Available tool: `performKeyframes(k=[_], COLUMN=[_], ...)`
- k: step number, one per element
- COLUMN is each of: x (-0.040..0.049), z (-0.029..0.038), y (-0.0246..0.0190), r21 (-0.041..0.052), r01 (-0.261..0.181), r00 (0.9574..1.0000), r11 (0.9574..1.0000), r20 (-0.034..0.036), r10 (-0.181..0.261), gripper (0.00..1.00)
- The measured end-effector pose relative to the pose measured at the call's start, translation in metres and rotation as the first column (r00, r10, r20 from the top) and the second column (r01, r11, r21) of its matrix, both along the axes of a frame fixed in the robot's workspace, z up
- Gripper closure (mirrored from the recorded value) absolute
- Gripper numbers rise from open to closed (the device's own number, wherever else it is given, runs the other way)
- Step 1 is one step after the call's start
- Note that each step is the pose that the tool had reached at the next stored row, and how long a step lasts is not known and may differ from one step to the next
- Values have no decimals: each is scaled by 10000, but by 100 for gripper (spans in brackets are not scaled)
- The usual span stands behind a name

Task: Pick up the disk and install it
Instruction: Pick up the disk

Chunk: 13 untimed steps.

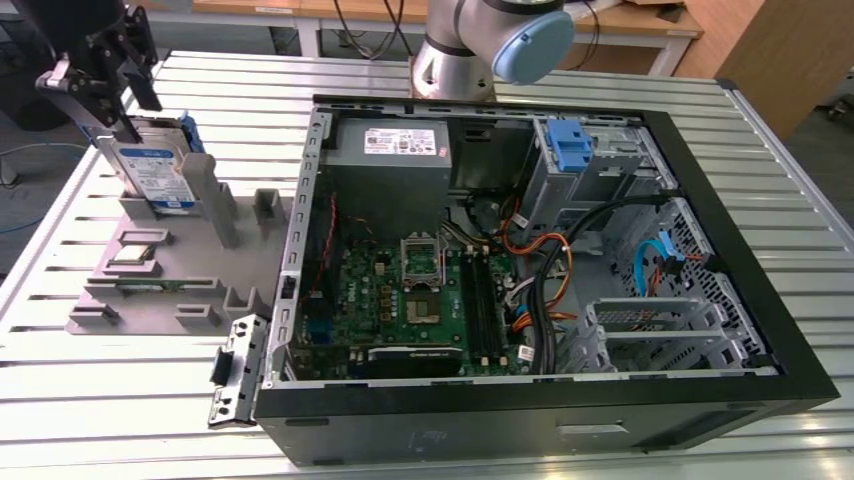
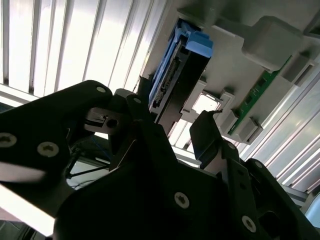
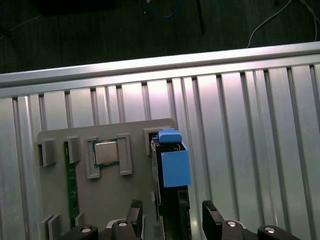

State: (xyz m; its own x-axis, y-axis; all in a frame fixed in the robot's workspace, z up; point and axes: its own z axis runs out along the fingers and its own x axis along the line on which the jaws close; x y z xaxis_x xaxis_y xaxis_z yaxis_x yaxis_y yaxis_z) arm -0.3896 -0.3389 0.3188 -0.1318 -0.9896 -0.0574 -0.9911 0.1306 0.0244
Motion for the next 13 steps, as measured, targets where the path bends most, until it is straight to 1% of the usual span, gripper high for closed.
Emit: performKeyframes(k=[5,9,13], x=[0,0,0], z=[-20,-30,-30], y=[0,0,0], r21=[-34,-70,-72], r01=[-431,-858,-887], r00=[9991,9963,9961], r11=[9991,9963,9960], r20=[1,-3,-3], r10=[431,858,887], gripper=[41,41,41])
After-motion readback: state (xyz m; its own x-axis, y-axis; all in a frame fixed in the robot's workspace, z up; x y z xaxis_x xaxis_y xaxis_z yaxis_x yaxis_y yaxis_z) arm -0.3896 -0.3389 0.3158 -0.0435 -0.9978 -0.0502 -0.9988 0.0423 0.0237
